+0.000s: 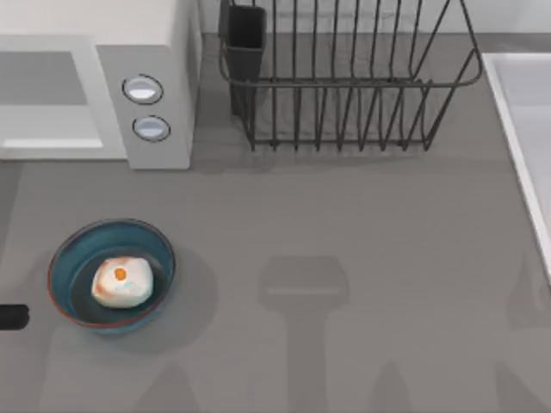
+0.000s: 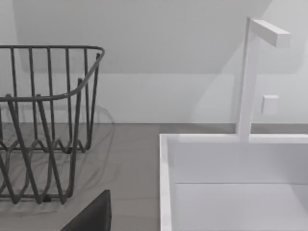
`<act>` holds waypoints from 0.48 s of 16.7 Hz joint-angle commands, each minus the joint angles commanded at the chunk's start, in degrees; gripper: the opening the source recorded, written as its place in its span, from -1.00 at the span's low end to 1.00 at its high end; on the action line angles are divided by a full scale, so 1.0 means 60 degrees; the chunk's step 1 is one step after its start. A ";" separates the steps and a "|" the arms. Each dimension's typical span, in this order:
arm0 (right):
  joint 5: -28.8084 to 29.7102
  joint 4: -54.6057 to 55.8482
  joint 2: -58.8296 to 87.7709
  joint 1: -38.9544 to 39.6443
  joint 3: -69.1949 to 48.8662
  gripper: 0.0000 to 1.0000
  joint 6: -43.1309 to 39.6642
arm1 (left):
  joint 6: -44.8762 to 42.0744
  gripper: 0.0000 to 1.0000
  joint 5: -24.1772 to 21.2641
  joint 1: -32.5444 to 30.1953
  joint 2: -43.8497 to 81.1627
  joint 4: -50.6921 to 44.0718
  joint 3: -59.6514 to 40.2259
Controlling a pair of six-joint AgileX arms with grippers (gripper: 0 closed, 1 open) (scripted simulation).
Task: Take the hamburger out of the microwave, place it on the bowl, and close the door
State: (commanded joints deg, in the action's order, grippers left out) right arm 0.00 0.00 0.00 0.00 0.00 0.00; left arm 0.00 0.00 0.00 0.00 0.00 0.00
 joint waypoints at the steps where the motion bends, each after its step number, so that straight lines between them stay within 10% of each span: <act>1: 0.0000 0.0000 0.0000 0.0000 0.0000 1.00 0.0000 | 0.0000 -1.00 0.0000 0.0000 0.0000 0.0000 0.0000; 8: 0.0000 0.0000 0.0000 0.0000 0.0000 1.00 0.0000 | -0.0026 -1.00 -0.0836 0.0831 0.1594 0.1354 -0.0270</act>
State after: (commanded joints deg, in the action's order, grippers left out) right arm 0.00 0.00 0.00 0.00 0.00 0.00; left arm -0.15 -5.02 4.99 9.57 8.12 -1.62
